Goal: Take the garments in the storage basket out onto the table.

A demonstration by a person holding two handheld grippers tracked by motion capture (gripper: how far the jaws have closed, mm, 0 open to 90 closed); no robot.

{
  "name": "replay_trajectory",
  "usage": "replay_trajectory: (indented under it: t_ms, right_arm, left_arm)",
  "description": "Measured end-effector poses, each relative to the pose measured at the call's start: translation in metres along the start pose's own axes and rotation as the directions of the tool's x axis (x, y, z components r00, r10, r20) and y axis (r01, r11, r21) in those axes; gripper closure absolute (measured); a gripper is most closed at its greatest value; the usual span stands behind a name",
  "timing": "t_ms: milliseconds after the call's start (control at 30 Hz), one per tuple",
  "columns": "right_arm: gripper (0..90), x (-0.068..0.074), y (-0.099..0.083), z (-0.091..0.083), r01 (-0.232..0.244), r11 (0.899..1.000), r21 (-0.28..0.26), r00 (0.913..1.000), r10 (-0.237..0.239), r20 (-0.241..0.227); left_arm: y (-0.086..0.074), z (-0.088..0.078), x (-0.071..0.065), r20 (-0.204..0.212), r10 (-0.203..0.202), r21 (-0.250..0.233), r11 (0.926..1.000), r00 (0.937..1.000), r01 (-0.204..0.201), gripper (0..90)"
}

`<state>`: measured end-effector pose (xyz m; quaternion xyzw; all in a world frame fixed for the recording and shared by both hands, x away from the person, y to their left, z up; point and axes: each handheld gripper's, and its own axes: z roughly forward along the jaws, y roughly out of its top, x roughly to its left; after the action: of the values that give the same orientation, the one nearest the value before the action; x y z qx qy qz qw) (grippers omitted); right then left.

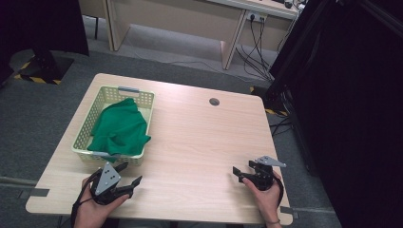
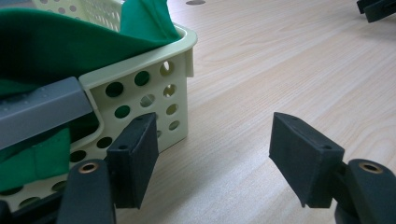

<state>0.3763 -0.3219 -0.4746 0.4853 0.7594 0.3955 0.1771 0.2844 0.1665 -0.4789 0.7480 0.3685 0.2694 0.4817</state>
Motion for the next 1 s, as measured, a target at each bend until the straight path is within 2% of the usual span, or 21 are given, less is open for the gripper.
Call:
replay_trajectory:
  t_ms: [167, 300, 433, 567, 667, 800, 967, 1000]
  right_arm:
    - [15.5, -0.001, 0.000, 0.000, -0.005, 1.000, 0.000, 1.0000, 0.005, -0.003]
    - [15.3, -0.001, 0.000, 0.000, -0.006, 1.000, 0.003, 1.0000, 0.006, 0.003]
    - [15.1, -0.001, 0.000, 0.000, -0.008, 1.000, 0.006, 1.0000, 0.008, 0.003]
    - [14.8, -0.001, 0.000, 0.001, -0.003, 1.000, 0.007, 1.0000, 0.003, 0.004]
    - [14.7, -0.001, 0.000, 0.001, -0.004, 1.000, 0.006, 1.0000, 0.004, 0.003]
    - [14.5, -0.002, 0.001, 0.001, -0.003, 1.000, 0.008, 1.0000, 0.003, 0.003]
    - [14.4, -0.001, 0.001, 0.001, -0.001, 1.000, 0.009, 1.0000, 0.001, 0.006]
    - [14.3, -0.001, 0.001, 0.001, -0.001, 1.000, 0.008, 1.0000, 0.001, 0.007]
  left_arm:
    - [0.002, -0.004, -0.001, 0.010, 0.003, -0.007, 1.0000, 0.9999, -0.003, 33.5]
    - [0.009, -0.012, -0.005, 0.023, 0.004, -0.040, 0.9992, 0.9997, -0.003, 35.0]
    - [0.024, -0.019, -0.008, 0.033, 0.016, -0.080, 0.9967, 0.9993, -0.014, 35.0]
    - [0.041, -0.019, 0.000, 0.022, 0.015, -0.098, 0.9951, 0.9996, -0.013, 34.4]
    - [0.055, -0.012, 0.010, 0.008, 0.020, -0.091, 0.9957, 0.9998, -0.019, 34.8]
    - [0.063, -0.004, 0.017, -0.006, 0.022, -0.070, 0.9973, 0.9997, -0.022, 35.2]
    - [0.073, 0.015, 0.027, -0.023, 0.006, -0.015, 0.9999, 0.9997, -0.007, 36.8]
    - [0.078, 0.021, 0.029, -0.031, -0.003, 0.014, 0.9999, 0.9995, 0.003, 38.6]
